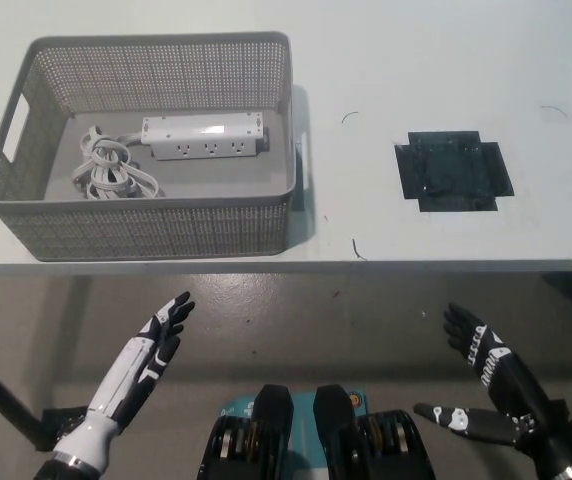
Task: Use the right hand to pick up a power strip and put it into a container on the left side
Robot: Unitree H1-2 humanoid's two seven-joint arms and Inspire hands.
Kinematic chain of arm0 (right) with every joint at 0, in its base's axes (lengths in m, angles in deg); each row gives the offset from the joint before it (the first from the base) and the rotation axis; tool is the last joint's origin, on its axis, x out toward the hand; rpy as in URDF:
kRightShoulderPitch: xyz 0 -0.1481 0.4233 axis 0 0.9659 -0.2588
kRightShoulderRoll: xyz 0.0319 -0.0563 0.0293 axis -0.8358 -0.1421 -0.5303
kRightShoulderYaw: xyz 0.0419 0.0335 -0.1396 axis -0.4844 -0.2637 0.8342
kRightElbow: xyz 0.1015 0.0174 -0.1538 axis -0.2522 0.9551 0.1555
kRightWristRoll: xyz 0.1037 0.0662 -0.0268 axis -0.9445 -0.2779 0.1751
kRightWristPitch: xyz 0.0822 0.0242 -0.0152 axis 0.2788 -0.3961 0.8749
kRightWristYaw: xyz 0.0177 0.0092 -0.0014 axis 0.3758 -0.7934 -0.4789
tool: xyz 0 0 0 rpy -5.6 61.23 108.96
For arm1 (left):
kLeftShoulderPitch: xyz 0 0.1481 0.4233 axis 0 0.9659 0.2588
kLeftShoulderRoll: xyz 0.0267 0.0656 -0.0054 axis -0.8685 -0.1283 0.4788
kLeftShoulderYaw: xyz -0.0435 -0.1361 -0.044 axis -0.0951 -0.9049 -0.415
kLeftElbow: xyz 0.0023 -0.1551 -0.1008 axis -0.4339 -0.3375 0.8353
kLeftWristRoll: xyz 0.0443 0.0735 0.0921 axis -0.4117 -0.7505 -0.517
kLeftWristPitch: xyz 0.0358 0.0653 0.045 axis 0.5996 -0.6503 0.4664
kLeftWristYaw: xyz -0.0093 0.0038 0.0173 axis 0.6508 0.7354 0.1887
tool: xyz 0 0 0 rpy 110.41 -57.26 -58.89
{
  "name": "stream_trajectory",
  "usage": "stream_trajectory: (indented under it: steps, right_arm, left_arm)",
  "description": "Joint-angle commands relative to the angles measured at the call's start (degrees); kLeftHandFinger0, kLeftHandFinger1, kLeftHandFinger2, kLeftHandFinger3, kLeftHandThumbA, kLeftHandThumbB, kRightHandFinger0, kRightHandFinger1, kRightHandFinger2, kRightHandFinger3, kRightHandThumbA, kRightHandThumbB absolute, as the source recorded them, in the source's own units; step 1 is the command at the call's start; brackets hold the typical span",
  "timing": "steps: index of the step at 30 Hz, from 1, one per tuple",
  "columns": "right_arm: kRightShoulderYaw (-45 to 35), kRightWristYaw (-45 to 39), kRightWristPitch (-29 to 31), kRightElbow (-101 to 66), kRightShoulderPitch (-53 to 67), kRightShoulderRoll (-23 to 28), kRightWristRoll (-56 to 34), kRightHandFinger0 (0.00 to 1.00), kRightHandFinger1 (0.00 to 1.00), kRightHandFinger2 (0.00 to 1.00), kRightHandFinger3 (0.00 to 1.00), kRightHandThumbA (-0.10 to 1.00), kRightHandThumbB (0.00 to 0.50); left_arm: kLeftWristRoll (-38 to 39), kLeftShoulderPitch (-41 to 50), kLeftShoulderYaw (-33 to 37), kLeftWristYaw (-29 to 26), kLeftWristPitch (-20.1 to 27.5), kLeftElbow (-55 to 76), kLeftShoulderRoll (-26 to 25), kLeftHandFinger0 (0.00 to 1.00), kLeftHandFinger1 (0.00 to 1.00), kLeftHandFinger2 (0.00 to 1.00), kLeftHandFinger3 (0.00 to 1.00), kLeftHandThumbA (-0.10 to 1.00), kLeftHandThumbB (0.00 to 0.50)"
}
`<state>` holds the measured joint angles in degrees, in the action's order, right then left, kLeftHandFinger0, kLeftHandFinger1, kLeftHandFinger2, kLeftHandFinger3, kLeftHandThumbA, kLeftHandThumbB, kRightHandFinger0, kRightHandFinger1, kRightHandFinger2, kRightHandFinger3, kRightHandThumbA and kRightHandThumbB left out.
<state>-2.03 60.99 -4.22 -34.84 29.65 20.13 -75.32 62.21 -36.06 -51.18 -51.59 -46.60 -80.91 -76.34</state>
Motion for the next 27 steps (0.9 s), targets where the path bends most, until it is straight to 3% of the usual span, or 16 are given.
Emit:
stream_trajectory:
  steps: [1, 9, 12, 27]
  right_arm:
    - [0.7, 1.0, 1.1, -1.0, -2.1, 1.3, 0.0, 1.0, 1.0, 1.0, 1.0, 1.0, 0.266]
    - [2.1, 1.3, 0.7, -1.4, -0.8, 2.2, 0.9, 1.0, 1.0, 1.0, 1.0, 1.0, 0.277]
    - [2.7, 1.2, 2.1, -1.1, 0.0, 2.5, 1.4, 1.0, 1.0, 1.0, 1.0, 1.0, 0.242]
    - [5.2, 2.7, 2.0, -2.9, 2.6, 4.9, 5.8, 1.0, 1.0, 1.0, 1.0, 1.0, 0.238]
  left_arm:
    - [0.2, -1.1, -0.7, -1.1, 2.2, 0.7, -0.1, 1.0, 1.0, 1.0, 1.0, 1.0, 0.179]
    - [-0.1, 1.7, -0.6, -1.1, 1.7, 1.8, 0.4, 1.0, 1.0, 1.0, 1.0, 1.0, 0.168]
    - [-0.4, 2.9, -0.5, -0.9, 1.5, 2.3, 0.5, 1.0, 1.0, 1.0, 1.0, 1.0, 0.156]
    - [-1.5, 5.4, 0.2, -0.8, 1.1, 3.0, 0.9, 1.0, 1.0, 1.0, 1.0, 1.0, 0.149]
